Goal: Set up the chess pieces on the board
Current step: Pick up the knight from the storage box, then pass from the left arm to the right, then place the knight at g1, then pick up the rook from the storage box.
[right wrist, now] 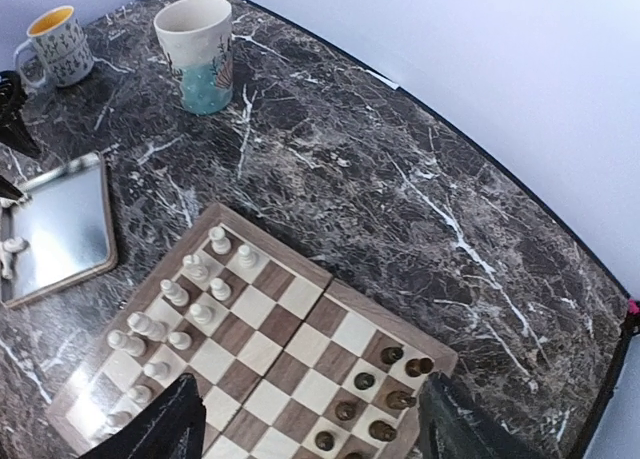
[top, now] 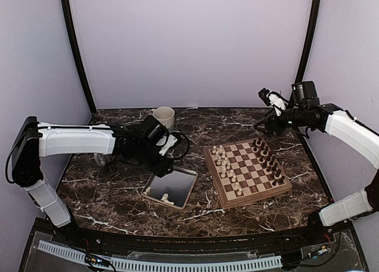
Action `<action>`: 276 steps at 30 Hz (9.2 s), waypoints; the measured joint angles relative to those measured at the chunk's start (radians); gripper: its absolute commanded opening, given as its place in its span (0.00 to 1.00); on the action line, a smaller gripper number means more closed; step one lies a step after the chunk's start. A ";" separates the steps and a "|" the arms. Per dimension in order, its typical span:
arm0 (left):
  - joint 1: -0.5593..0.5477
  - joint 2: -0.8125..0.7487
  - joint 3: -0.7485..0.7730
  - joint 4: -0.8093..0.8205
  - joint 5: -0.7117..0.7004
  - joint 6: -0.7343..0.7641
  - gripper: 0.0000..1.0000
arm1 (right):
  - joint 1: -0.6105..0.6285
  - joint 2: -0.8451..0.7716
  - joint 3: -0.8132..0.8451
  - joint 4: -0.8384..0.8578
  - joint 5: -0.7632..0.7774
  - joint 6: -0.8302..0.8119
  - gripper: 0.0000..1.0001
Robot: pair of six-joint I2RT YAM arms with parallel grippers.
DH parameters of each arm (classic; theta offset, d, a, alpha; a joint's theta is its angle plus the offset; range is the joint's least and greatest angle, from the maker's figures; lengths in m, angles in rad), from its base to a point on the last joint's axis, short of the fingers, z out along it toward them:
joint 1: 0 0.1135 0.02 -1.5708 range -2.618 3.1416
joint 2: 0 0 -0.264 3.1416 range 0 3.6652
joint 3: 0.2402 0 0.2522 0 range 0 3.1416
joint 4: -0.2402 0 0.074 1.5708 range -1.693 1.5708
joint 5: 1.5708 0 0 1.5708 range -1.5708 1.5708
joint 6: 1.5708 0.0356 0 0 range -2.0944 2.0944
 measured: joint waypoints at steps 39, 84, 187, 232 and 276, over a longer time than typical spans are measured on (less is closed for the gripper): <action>-0.082 0.197 0.020 -0.308 0.082 -0.317 0.39 | -0.047 0.076 -0.101 0.010 -0.060 0.018 0.99; -0.087 -0.025 -0.367 0.825 0.264 -0.064 0.14 | 0.106 0.288 0.162 -0.247 -0.356 0.011 0.67; -0.146 -0.177 -0.506 0.697 -0.226 -0.174 0.67 | 0.556 0.290 0.003 -0.255 0.214 -0.131 0.07; -0.144 -0.148 -0.467 0.578 -0.187 -0.217 0.61 | 0.576 0.339 0.018 -0.281 0.253 -0.147 0.27; -0.142 0.190 0.103 -0.374 0.124 -0.159 0.40 | 0.155 0.039 -0.157 -0.001 -0.056 -0.089 0.38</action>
